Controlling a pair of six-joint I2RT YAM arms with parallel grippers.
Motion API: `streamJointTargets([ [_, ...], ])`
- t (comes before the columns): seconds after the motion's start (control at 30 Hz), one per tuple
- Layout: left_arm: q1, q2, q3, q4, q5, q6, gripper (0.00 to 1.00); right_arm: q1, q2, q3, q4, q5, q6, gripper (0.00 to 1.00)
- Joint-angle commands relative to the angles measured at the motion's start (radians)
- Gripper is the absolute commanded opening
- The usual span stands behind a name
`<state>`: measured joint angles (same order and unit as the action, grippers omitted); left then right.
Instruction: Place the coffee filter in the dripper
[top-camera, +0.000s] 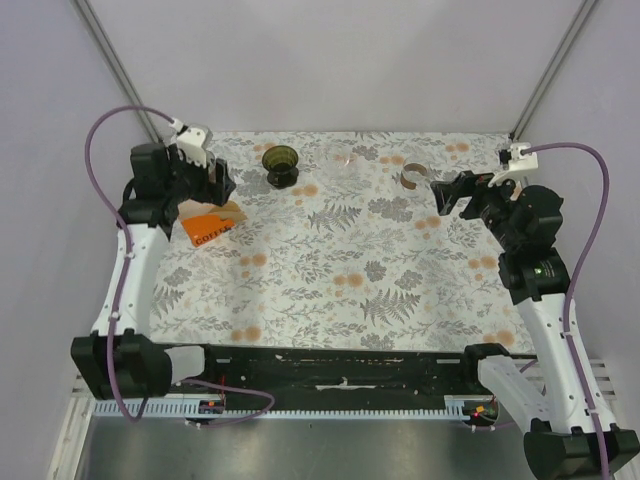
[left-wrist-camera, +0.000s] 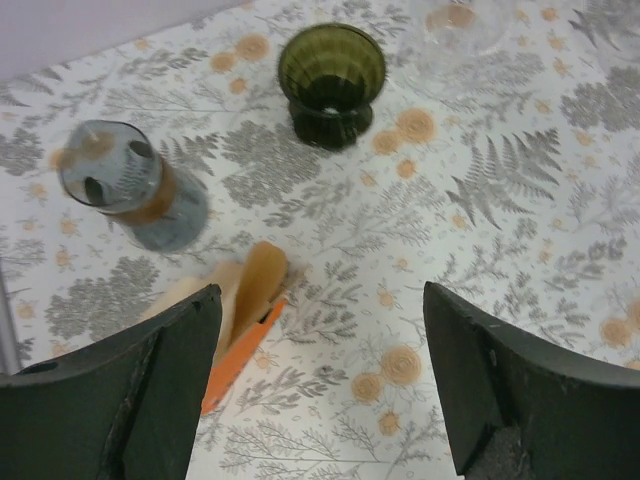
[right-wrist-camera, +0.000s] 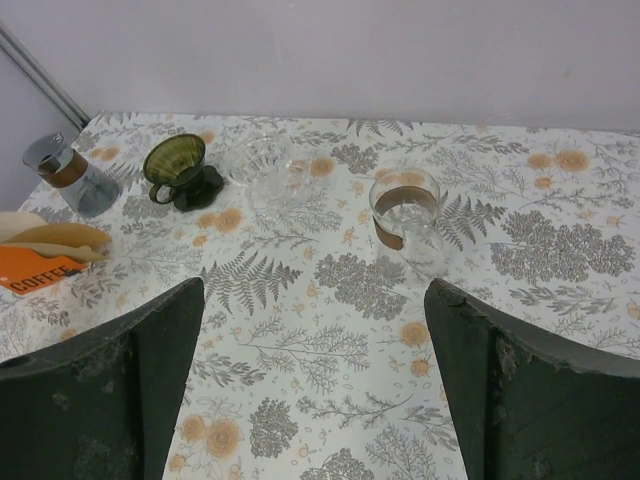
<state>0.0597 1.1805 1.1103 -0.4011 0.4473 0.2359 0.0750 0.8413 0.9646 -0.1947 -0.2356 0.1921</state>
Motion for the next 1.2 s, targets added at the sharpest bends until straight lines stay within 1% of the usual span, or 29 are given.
streamJointTargets([
  [0.0,0.005,0.195,0.248,-0.199,-0.178,-0.050,0.85,0.006,-0.004,0.017,-0.040,-0.011,-0.013,0.98],
  [0.1,0.005,0.348,0.392,-0.182,-0.364,-0.079,0.83,0.008,0.022,0.023,-0.041,0.007,-0.023,0.98],
  [0.13,0.008,0.408,0.440,-0.186,-0.418,-0.076,0.83,0.009,0.033,0.029,-0.043,0.018,-0.025,0.98],
  [0.17,0.008,0.466,0.506,-0.194,-0.442,-0.075,0.84,0.008,0.041,0.034,-0.046,0.031,-0.026,0.98],
  [0.2,0.012,0.517,0.551,-0.205,-0.505,-0.076,0.84,0.008,0.051,0.037,-0.049,0.041,-0.029,0.98],
  [0.33,0.064,0.732,0.770,-0.286,-0.513,-0.110,0.85,0.006,0.087,0.046,-0.049,0.059,-0.036,0.98],
  [0.4,0.075,0.807,0.847,-0.311,-0.495,-0.121,0.84,0.008,0.105,0.051,-0.051,0.059,-0.039,0.98],
  [0.63,0.077,0.962,0.933,-0.306,-0.493,-0.132,0.82,0.009,0.134,0.079,-0.052,0.070,-0.043,0.98],
  [0.7,0.077,0.995,0.948,-0.306,-0.506,-0.127,0.79,0.009,0.131,0.076,-0.054,0.079,-0.054,0.98],
  [0.77,0.075,1.021,0.962,-0.308,-0.519,-0.118,0.72,0.009,0.131,0.071,-0.054,0.096,-0.062,0.98],
  [0.93,0.075,1.035,0.959,-0.315,-0.495,-0.104,0.45,0.008,0.134,0.083,-0.052,0.094,-0.063,0.98],
  [1.0,0.075,1.039,0.961,-0.317,-0.480,-0.106,0.34,0.009,0.131,0.085,-0.052,0.091,-0.060,0.98],
  [1.07,0.077,1.045,0.968,-0.320,-0.467,-0.109,0.21,0.011,0.127,0.083,-0.052,0.087,-0.059,0.98],
  [1.13,0.075,1.050,0.982,-0.337,-0.452,-0.116,0.03,0.009,0.117,0.080,-0.054,0.088,-0.059,0.98],
  [1.17,0.077,1.048,0.985,-0.340,-0.452,-0.121,0.02,0.008,0.113,0.079,-0.052,0.087,-0.057,0.98],
])
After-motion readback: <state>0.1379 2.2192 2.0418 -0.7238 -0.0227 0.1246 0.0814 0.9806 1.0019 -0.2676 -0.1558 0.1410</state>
